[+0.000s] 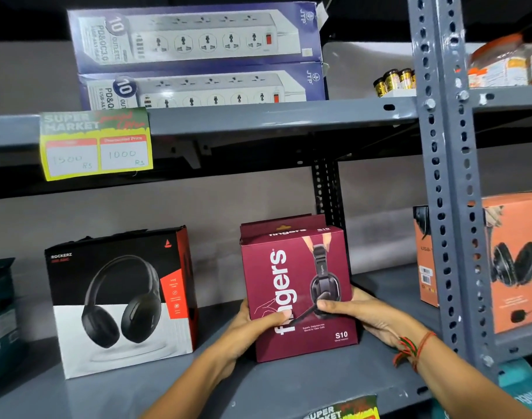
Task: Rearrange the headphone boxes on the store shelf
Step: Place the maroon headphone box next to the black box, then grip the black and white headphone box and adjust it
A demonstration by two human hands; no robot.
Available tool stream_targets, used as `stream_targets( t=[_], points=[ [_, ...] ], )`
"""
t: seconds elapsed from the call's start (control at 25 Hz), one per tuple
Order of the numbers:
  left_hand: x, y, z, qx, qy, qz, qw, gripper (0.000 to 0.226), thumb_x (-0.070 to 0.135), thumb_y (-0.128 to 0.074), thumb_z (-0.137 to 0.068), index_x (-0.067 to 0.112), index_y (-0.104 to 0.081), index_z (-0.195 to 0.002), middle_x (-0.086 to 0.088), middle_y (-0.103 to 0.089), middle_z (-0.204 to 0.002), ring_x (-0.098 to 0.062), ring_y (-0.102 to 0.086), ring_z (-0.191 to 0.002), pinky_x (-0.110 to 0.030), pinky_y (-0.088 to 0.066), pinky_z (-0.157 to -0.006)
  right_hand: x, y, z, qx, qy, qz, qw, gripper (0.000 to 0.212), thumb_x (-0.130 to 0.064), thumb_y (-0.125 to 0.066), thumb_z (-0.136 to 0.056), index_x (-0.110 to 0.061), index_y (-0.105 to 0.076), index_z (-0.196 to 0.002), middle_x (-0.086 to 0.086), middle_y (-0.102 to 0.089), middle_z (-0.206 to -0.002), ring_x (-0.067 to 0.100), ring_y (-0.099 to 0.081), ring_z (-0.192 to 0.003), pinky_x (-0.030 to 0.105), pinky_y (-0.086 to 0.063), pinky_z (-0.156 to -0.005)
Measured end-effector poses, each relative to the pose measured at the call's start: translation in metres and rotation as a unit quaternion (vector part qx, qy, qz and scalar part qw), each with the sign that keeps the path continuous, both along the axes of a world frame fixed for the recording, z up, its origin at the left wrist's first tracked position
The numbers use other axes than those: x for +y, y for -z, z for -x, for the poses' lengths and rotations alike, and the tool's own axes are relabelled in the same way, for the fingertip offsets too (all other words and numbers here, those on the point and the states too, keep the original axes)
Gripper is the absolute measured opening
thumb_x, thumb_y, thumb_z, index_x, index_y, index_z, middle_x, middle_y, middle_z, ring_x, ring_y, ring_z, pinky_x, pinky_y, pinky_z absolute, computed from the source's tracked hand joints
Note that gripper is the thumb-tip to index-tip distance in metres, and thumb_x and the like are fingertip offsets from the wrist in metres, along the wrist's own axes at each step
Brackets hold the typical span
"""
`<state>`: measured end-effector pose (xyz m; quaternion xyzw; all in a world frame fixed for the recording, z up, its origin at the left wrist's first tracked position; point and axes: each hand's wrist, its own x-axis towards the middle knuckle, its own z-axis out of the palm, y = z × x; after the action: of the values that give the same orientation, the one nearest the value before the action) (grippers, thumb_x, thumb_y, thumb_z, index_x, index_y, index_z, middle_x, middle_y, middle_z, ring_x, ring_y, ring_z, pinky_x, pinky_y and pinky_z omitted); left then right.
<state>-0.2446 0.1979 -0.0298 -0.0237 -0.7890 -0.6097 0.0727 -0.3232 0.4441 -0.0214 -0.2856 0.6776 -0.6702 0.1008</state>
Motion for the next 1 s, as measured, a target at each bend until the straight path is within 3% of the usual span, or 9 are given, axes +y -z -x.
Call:
stream_targets(
  t=[0.2,0.32,0.44,0.52,0.6,0.68,0.76,0.88,1.0],
  points=[
    [0.01,0.0,-0.016,0.004,0.003,-0.025,1.0,0.087,0.042,-0.092,-0.069,0.03,-0.047,-0.142,0.008,-0.076,-0.12,-0.007,-0.075,-0.101,-0.017,-0.056,-0.076,0.005,0.002,-0.017,-0.017,0.005,0.011,1.0,0.11,-0.043,-0.102,-0.041,-0.022,-0.057,-0.139,0.007,-0.076,-0.124,0.025,-0.072,-0.116,0.049,-0.052,-0.107],
    [0.008,-0.004,-0.023,0.011,0.001,-0.025,1.0,0.127,0.054,-0.097,-0.05,0.022,-0.034,-0.156,0.005,-0.071,-0.134,-0.009,-0.072,-0.113,-0.027,-0.056,-0.096,0.007,-0.007,-0.033,0.005,0.039,0.028,0.999,0.121,-0.05,-0.099,-0.042,-0.025,-0.046,-0.148,0.004,-0.072,-0.131,0.023,-0.068,-0.12,0.047,-0.049,-0.11],
    [0.003,-0.018,-0.045,0.084,-0.041,-0.025,0.995,0.163,0.074,-0.092,-0.034,0.027,-0.006,-0.165,0.001,-0.03,-0.17,-0.017,-0.036,-0.152,-0.041,-0.031,-0.124,0.005,-0.03,-0.053,0.085,0.126,0.088,0.985,0.119,-0.044,-0.093,-0.062,-0.034,-0.024,-0.159,-0.004,-0.048,-0.157,0.007,-0.049,-0.135,0.032,-0.041,-0.11],
    [-0.006,-0.028,-0.064,0.191,-0.099,-0.014,0.976,0.151,0.073,-0.089,-0.043,0.028,-0.011,-0.165,0.005,-0.024,-0.171,-0.012,-0.027,-0.154,-0.034,-0.028,-0.122,-0.005,-0.046,-0.071,0.163,0.236,0.115,0.951,0.112,-0.041,-0.084,-0.075,-0.036,-0.012,-0.161,-0.012,-0.025,-0.165,-0.001,-0.026,-0.139,0.03,-0.028,-0.114],
    [-0.027,-0.039,-0.086,0.28,-0.188,-0.003,0.941,0.134,0.067,-0.088,-0.056,0.027,-0.019,-0.163,0.006,-0.03,-0.168,-0.007,-0.032,-0.152,-0.033,-0.029,-0.123,-0.027,-0.056,-0.092,0.249,0.297,0.133,0.912,0.11,-0.062,-0.076,-0.073,-0.041,-0.013,-0.16,-0.024,-0.02,-0.16,-0.004,-0.019,-0.144,0.033,-0.023,-0.118],
    [-0.059,-0.051,-0.106,0.334,-0.264,0.015,0.905,0.126,0.066,-0.084,-0.06,0.027,-0.022,-0.163,0.005,-0.032,-0.168,-0.007,-0.033,-0.152,-0.037,-0.029,-0.125,-0.062,-0.063,-0.11,0.31,0.284,0.169,0.891,0.11,-0.077,-0.068,-0.071,-0.039,-0.016,-0.16,-0.029,-0.02,-0.158,-0.006,-0.021,-0.148,0.029,-0.023,-0.12],
    [-0.095,-0.06,-0.122,0.357,-0.323,0.019,0.876,0.124,0.062,-0.083,-0.062,0.026,-0.021,-0.163,0.005,-0.029,-0.169,-0.007,-0.029,-0.153,-0.038,-0.027,-0.126,-0.103,-0.065,-0.12,0.341,0.251,0.173,0.889,0.107,-0.074,-0.066,-0.074,-0.031,-0.02,-0.161,-0.021,-0.022,-0.164,-0.003,-0.022,-0.152,0.027,-0.022,-0.123],
    [-0.16,-0.057,-0.14,0.312,-0.387,0.054,0.866,0.127,0.046,-0.089,-0.071,0.023,-0.007,-0.165,0.001,-0.014,-0.174,-0.015,-0.017,-0.158,-0.041,-0.018,-0.129,-0.176,-0.061,-0.125,0.315,0.187,0.117,0.923,0.108,-0.07,-0.07,-0.071,-0.031,-0.024,-0.16,-0.013,-0.026,-0.167,0.001,-0.025,-0.152,0.03,-0.022,-0.124],
    [-0.223,-0.037,-0.14,0.174,-0.344,0.051,0.921,0.145,0.041,-0.095,-0.065,0.018,0.008,-0.164,-0.006,-0.002,-0.175,-0.024,-0.01,-0.16,-0.045,-0.016,-0.129,-0.23,-0.044,-0.111,0.198,0.126,0.035,0.972,0.12,-0.073,-0.075,-0.063,-0.033,-0.018,-0.161,-0.008,-0.022,-0.169,0.005,-0.021,-0.151,0.037,-0.02,-0.126]
  ],
)
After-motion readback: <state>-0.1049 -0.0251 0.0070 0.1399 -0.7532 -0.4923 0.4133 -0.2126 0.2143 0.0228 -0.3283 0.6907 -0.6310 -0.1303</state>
